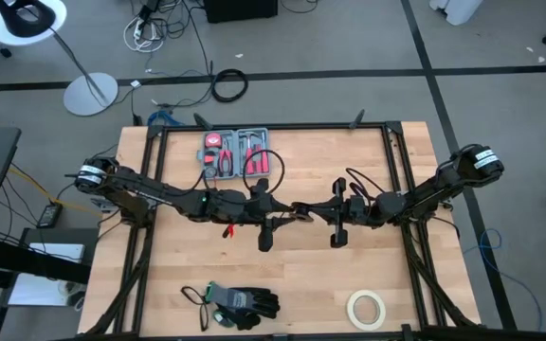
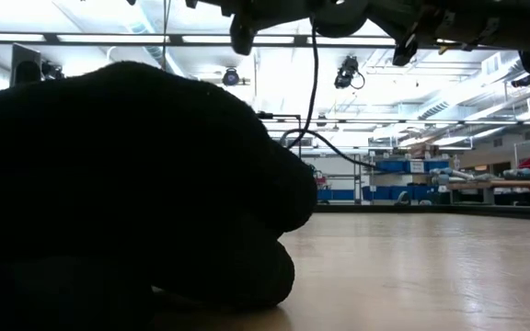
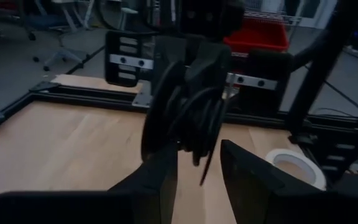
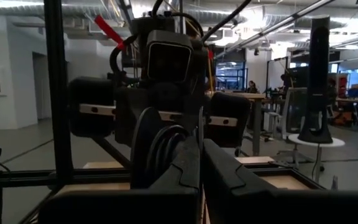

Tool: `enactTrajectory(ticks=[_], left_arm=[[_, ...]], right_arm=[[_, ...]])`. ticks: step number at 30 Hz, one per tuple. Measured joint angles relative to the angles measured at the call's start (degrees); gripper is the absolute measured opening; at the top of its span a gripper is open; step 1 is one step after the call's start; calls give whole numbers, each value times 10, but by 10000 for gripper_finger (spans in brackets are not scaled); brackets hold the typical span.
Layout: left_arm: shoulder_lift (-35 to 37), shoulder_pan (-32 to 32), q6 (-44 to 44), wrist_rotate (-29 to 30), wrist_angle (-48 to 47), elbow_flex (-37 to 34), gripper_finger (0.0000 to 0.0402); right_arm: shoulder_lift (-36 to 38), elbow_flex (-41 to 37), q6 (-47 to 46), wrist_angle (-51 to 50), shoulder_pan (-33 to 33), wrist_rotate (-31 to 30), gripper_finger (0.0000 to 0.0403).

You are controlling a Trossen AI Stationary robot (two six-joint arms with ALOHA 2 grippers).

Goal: Coil cords
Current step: Coil the black wire cable into the black spool

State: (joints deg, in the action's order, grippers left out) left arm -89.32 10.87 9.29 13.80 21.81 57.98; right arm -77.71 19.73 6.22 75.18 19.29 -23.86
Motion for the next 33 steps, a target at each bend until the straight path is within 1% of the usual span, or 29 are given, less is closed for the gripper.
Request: enactTrajectory(ticks=[1, 3, 6, 7, 12, 19, 23, 28, 30, 33], left_arm=[[-1, 0, 0, 6, 0, 0, 115], [-5, 0, 0, 14, 6, 0, 88], [-10, 1, -2, 15, 12, 0, 26], [-10, 1, -4, 16, 12, 0, 15], [-11, 1, -18, 30, 9, 2, 3], [-10, 1, -44, 34, -82, 55, 1], [-10, 6, -60, 45, -136, 86, 1], [-9, 8, -60, 66, -223, 118, 0], [-10, 7, -60, 61, -268, 136, 0], [-9, 7, -59, 54, -326, 161, 0]], right_arm=[[0, 0, -1, 0, 0, -1, 0], [0, 0, -5, 0, 0, -4, 1], [0, 0, -6, 0, 0, -8, 5], [0, 0, -8, 0, 0, -8, 8], [0, 0, -8, -1, 0, -9, 38], [2, 0, -33, 3, 4, -6, 118], [8, 0, -32, 14, 9, -10, 150], [42, 0, -11, 0, 26, -12, 164], [50, 1, -3, -8, 34, -13, 164], [60, 1, 4, -33, 45, -45, 161]])
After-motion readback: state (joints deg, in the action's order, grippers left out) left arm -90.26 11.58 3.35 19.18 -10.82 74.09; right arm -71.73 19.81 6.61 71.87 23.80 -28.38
